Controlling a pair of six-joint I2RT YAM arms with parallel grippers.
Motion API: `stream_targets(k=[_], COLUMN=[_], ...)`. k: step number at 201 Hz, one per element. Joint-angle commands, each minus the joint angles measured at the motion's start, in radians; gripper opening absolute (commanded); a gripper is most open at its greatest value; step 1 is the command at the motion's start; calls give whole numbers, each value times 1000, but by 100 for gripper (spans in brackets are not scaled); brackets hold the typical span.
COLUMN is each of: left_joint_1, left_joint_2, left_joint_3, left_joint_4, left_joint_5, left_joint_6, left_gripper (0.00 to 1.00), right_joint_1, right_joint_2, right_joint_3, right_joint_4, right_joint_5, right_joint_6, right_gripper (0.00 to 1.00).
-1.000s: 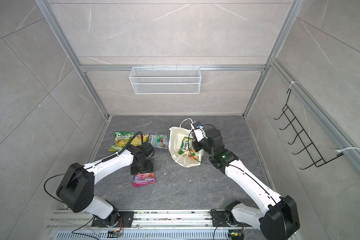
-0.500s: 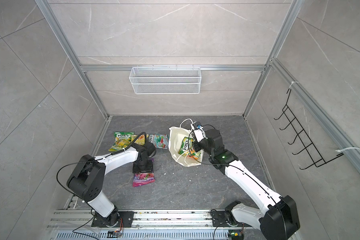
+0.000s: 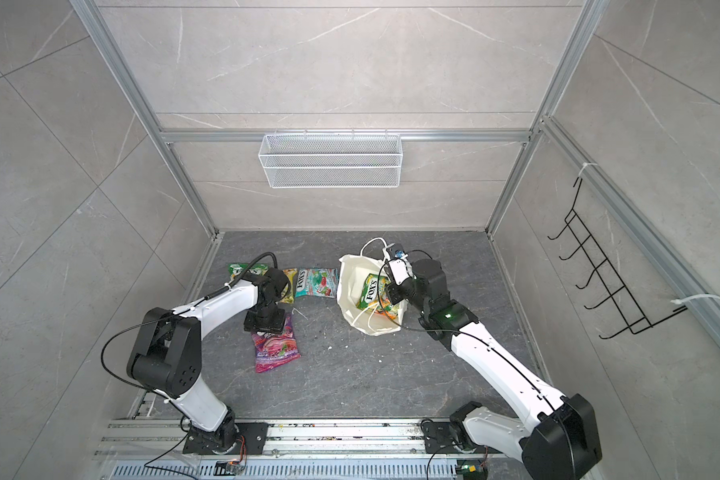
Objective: Take the snacks out of the paper bag
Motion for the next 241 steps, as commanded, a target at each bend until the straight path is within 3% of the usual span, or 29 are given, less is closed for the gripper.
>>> stream_targets(k=[1, 34, 49, 72, 86, 103, 198, 241], left_joint_1=[-2, -115, -196, -293, -335, -358, -332, -226], left_joint_2=[-82, -139, -121, -63, -19, 33, 79, -2], left_joint_3=[64, 130, 132, 90, 54, 33, -87, -117], left_joint_4=[-67, -47, -9, 92, 138, 142, 44, -24], left_joint_5=[-9, 29, 83, 179, 233, 265, 159, 83], left_joint_6=[25, -103, -165, -275, -327, -354, -388, -358], left_gripper=[69, 70, 65, 38, 32, 13, 11, 10], right_joint_1=[0, 0, 0, -1, 0, 0, 0, 0], right_joint_2=[-30, -28, -25, -20, -22, -28, -26, -31], right_joint_3=[-3, -2, -2, -1, -2, -6, -9, -13], right_joint_4=[42, 43, 47, 48, 48, 50, 59, 61], right_joint_5=[7, 2, 1, 1, 0, 1, -2, -4], right_joint_6=[17, 18, 20, 21, 22, 21, 24, 25], right_gripper=[0, 0, 0, 0, 0, 0, 0, 0])
